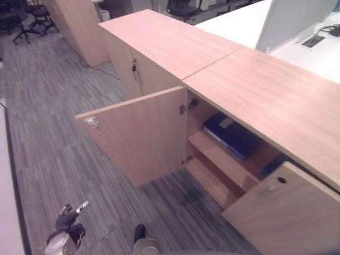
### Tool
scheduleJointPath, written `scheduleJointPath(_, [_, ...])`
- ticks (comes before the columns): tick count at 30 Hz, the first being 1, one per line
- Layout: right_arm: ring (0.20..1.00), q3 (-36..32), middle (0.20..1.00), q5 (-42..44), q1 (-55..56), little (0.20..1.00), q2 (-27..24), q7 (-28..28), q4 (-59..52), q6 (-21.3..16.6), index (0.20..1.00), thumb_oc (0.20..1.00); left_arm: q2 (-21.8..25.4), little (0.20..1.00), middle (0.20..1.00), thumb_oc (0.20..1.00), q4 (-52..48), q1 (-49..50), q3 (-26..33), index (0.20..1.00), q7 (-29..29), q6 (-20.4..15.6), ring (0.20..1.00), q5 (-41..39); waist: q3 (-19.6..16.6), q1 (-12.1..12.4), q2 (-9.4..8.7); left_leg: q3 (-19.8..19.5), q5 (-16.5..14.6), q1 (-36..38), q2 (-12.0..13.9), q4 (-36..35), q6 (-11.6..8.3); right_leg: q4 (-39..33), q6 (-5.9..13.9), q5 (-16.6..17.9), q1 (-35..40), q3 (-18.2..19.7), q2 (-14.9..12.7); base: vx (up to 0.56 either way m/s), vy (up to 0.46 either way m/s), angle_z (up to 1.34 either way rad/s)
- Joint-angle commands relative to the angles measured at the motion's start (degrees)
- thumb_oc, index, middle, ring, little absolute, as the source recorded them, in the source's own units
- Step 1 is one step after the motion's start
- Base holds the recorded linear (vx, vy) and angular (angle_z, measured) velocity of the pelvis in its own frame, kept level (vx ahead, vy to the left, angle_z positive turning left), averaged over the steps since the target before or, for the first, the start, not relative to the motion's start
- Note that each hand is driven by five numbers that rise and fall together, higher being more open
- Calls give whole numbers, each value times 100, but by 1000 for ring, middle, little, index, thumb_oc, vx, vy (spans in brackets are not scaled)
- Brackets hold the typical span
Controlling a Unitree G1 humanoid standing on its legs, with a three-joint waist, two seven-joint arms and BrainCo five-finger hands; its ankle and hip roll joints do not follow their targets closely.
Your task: Put the empty folder in the office cabinet
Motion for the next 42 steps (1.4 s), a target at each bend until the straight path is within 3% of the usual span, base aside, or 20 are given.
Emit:
scheduleJointPath(1, [1000,-259,1000,-295,-54,1000,29,191,358,112,1000,1000,602,1000,1000,1000,-353,66,361,1000,72,-21,1000,650,-292,125,64,-291,328,-316,275,19,-50,293,76,-413,-167,144,-327,138,471,7])
scheduleJointPath(2, [1000,-409,1000,-248,42,1000,18,267,335,139,1000,1000,747,1000,1000,1000,-482,70,514,1000,105,2,1000,752,-370,64,128,-265,31,-187,18,19,-8,317,219,-226,-177,119,-629,97,386,-7])
scheduleJointPath(4, [1000,-475,1000,-214,80,1000,41,305,309,148,1000,1000,817,1000,1000,1000,-498,45,558,1000,106,10,1000,781,-398,31,113,-228,-87,-132,-127,19,43,339,288,-131,-186,127,-791,88,331,0])
scheduleJointPath(8, [1000,-397,1000,-219,125,1000,208,326,69,93,1000,1000,1161,1000,1000,1000,-598,-220,633,1000,262,-205,1000,870,-466,-22,-76,-115,-622,25,-810,19,409,372,621,286,-283,223,-1479,70,354,-6])
scheduleJointPath(9, [1000,-398,1000,-219,125,1000,209,326,69,93,1000,1000,1162,1000,1000,1000,-598,-220,632,1000,262,-205,1000,870,-465,-20,-79,-113,-622,25,-813,19,411,374,622,286,-284,225,-1482,43,344,-15])
scheduleJointPath(12, [1000,-193,1000,-319,52,1000,283,324,-138,63,1000,1000,1503,1000,1000,1000,-786,-801,231,1000,261,-277,1000,1217,-491,-76,-254,-37,-989,189,-1480,19,773,452,902,786,-471,332,-2094,52,402,-11])
scheduleJointPath(14, [1000,-174,1000,-324,13,1000,296,312,-186,52,1000,1000,1485,1000,1000,1000,-887,-910,112,1000,235,-275,1000,1280,-486,-60,-288,12,-1047,219,-1588,19,833,461,914,897,-537,334,-2193,17,252,-13])
scheduleJointPath(15, [1000,-140,1000,-315,-66,1000,305,294,-195,58,1000,1000,1471,1000,1000,1000,-970,-1141,-149,1000,136,-275,1000,1358,-474,-73,-307,100,-1110,247,-1724,19,918,473,914,1178,-613,253,-2319,-4,129,-23])
scheduleJointPath(16, [1000,-150,1000,-315,-67,1000,308,294,-194,58,1000,1000,1474,1000,1000,1000,-960,-1159,-164,1000,137,-278,1000,1357,-471,-57,-312,107,-1110,247,-1728,19,921,468,914,1184,-617,262,-2323,-4,250,-34])
scheduleJointPath(17, [1000,-119,1000,-324,-151,1000,319,291,-152,50,1000,1000,1400,1000,1000,1000,-951,-1451,-482,1000,56,-294,1000,1355,-445,-85,-312,215,-1132,277,-1807,19,976,511,914,1478,-684,121,-2416,-2,126,-26])
scheduleJointPath(22, [1000,-44,1000,-389,-220,1000,363,291,-133,63,1000,1000,1321,1000,1000,1000,-752,-2006,-1050,1000,-136,-329,1000,1095,-413,-133,-339,349,-1282,383,-1825,19,1018,498,914,1812,-640,-184,-2436,27,109,-33])
scheduleJointPath(28, [1000,32,1000,-321,-279,1000,449,275,-185,50,1000,1000,1366,1000,1000,1000,-383,-2750,-1621,1000,-191,-267,1000,1306,-373,-209,-491,748,-1331,422,-1818,19,1083,420,914,2236,-720,-781,-2436,-22,53,-26])
scheduleJointPath(29, [1000,34,1000,-280,-311,1000,461,266,-163,52,1000,1000,1431,1000,1000,1000,45,-3150,-1851,1000,-199,-218,1000,1416,-376,-242,-536,930,-1351,451,-1798,19,1103,355,914,2397,-757,-1009,-2406,-26,34,-38])
scheduleJointPath(33, [1000,43,1000,-320,-294,1000,426,275,-46,78,1000,1000,1559,1000,1000,1000,690,-3723,-2244,1000,-188,-77,1000,1842,-401,-291,-609,1080,-1381,475,-1805,27,1126,261,914,2535,-781,-1162,-2368,-8,15,-32])
scheduleJointPath(42, [1000,-77,1000,-284,-304,1000,270,275,104,150,1000,1000,1655,1000,1000,1000,1520,-4518,-2717,1000,-175,9,1000,2016,-417,-438,-694,1255,-1409,501,-1805,45,1157,203,914,2643,-880,-1164,-2301,-5,10,-8])
